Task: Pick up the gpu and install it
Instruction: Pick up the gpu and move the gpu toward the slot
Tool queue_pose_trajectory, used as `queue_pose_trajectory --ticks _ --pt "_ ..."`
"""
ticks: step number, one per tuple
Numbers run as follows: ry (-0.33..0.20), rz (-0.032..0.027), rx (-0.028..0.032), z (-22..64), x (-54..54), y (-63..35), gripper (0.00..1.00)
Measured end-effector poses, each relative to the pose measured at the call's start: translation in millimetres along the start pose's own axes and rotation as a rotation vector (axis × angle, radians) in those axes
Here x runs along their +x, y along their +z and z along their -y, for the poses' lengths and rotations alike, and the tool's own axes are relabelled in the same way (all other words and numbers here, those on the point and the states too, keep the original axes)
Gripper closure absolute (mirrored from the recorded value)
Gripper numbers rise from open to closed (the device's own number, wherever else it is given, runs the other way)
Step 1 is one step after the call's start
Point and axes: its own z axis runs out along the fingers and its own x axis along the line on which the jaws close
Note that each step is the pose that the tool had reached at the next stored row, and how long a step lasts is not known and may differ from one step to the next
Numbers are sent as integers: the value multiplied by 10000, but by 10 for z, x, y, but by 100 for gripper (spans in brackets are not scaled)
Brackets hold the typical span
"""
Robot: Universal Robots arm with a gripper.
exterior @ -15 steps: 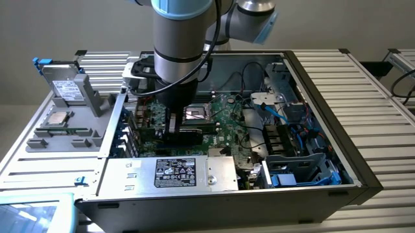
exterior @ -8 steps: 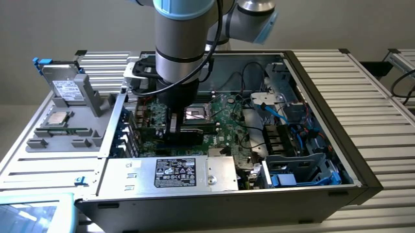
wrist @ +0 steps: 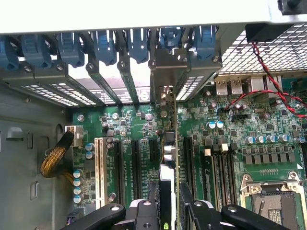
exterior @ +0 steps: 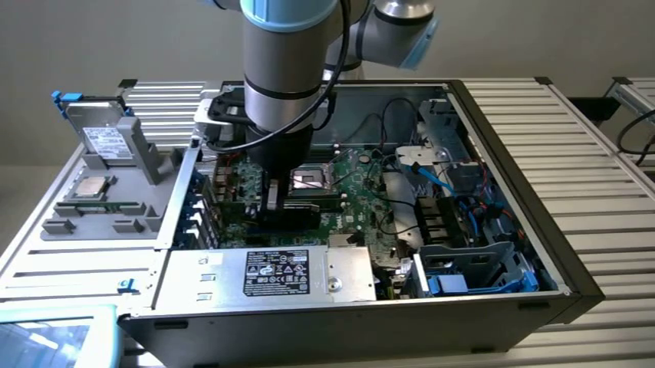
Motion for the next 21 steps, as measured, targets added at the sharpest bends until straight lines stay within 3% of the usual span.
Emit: queue_pose_trajectory --ticks 21 --pt "41 6 1 -19 -23 12 72"
